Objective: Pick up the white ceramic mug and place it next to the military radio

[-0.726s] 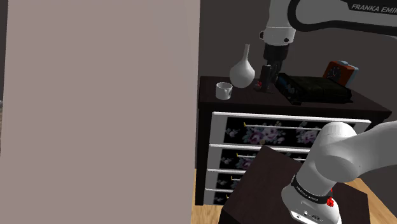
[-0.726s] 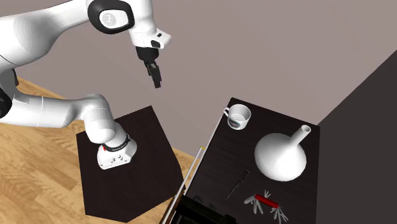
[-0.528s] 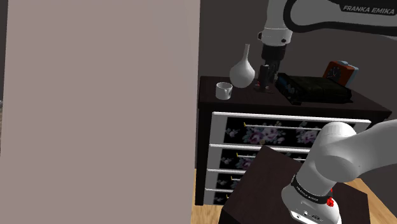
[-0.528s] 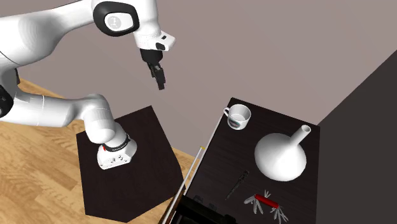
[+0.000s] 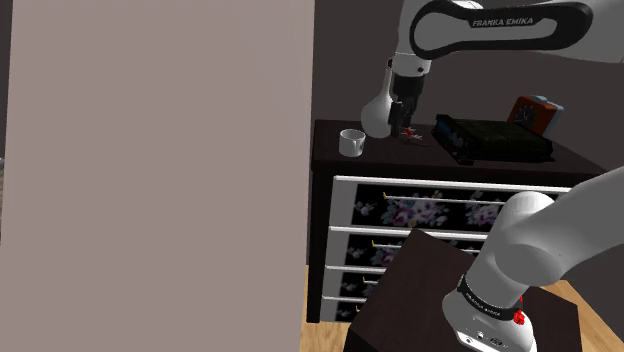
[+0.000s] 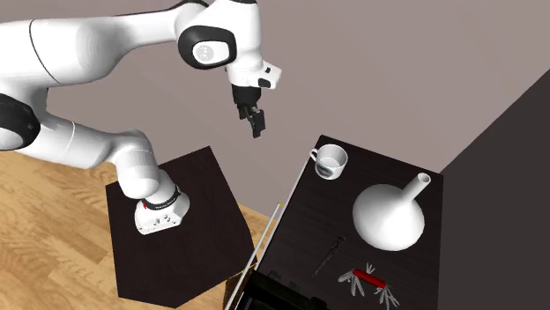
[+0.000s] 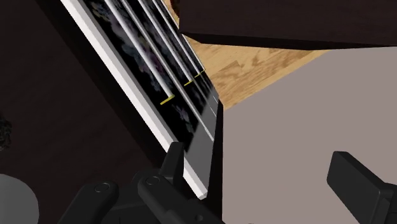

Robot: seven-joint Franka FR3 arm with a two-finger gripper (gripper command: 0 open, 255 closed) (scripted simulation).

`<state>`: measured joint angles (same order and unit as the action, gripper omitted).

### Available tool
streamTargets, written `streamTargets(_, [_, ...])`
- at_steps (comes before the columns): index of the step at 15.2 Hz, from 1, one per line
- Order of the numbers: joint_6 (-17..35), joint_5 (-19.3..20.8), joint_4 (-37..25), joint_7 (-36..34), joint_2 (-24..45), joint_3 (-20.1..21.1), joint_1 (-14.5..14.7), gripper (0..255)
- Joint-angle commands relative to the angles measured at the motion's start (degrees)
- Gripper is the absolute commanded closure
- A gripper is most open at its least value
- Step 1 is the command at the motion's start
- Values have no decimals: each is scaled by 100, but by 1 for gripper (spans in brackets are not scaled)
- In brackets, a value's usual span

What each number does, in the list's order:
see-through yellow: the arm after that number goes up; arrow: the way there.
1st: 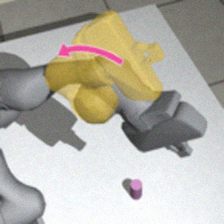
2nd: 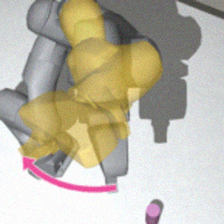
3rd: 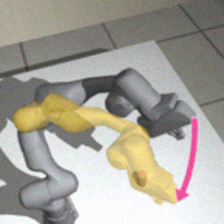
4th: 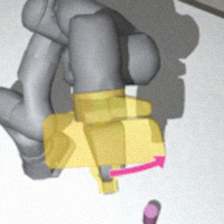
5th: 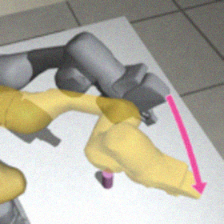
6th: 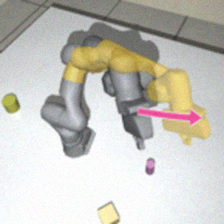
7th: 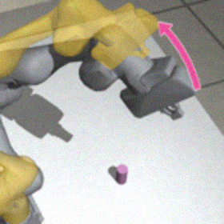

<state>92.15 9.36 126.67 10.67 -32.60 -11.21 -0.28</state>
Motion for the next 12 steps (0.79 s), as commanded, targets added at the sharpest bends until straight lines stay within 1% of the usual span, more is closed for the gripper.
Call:
streamTargets(1, [256, 17, -155, 270, 386, -226, -4, 0])
streamTargets(7, [773, -183, -890, 1054, 1621, -789, 16, 0])
streamTargets(12, [1026, -602, -1725, 1775, 2773, -1165, -27, 0])
